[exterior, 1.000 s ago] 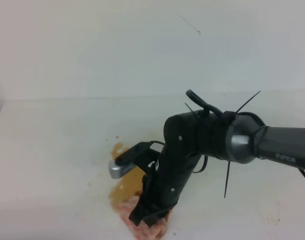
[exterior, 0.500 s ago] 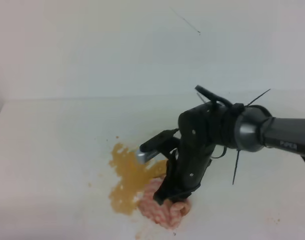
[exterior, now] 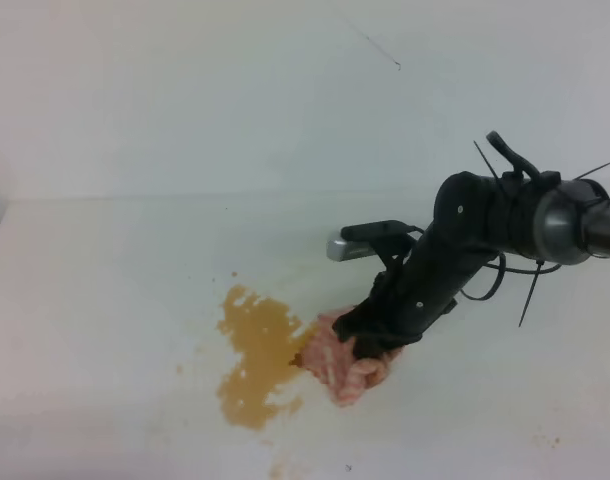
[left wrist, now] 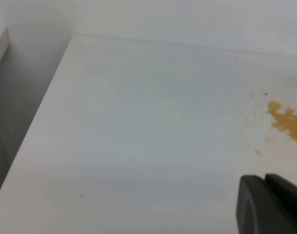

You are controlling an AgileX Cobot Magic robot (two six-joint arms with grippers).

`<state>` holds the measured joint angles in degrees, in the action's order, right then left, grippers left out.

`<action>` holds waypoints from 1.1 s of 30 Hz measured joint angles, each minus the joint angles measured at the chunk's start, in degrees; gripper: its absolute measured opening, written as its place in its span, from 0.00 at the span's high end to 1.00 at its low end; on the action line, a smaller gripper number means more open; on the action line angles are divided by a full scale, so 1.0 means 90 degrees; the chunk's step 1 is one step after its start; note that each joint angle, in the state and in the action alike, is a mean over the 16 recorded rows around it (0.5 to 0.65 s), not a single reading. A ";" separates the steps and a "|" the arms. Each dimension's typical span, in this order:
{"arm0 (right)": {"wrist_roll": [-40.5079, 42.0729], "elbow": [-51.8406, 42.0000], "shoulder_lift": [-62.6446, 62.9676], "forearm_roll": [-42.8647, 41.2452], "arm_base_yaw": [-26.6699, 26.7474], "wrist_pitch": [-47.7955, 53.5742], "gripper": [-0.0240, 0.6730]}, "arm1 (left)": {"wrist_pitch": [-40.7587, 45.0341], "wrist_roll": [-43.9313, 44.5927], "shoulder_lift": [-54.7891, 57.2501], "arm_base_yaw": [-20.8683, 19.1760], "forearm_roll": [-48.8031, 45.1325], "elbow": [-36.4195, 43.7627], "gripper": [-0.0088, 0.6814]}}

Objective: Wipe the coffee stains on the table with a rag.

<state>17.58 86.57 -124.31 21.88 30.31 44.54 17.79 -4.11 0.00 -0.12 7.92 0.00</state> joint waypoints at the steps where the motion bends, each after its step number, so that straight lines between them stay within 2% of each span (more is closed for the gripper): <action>1: 0.0107 -0.0002 -0.0005 0.0199 0.0005 -0.0049 0.93 | 0.0000 0.0000 0.0000 0.0000 0.0000 0.0000 0.99; 9: 0.0832 -0.0013 -0.0039 0.1405 0.0353 -0.0383 0.92 | 0.0000 0.0000 0.0000 0.0000 0.0000 0.0000 0.99; 18: 0.1075 0.0237 -0.0110 0.1713 0.0980 -0.0399 0.92 | 0.0000 0.0000 0.0000 0.0000 0.0000 0.0000 0.99; 26: 0.0838 0.1015 -0.0530 0.1520 0.1446 -0.0062 0.93 | 0.0000 0.0000 0.0000 0.0000 0.0000 0.0000 0.99; 33: 0.0090 0.1757 -0.0976 0.0531 0.1581 0.0262 0.93 | 0.0000 0.0000 0.0000 0.0000 0.0000 0.0000 0.99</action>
<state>18.39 102.38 -133.10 26.66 44.54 46.89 17.79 -4.11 0.00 -0.12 7.92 0.00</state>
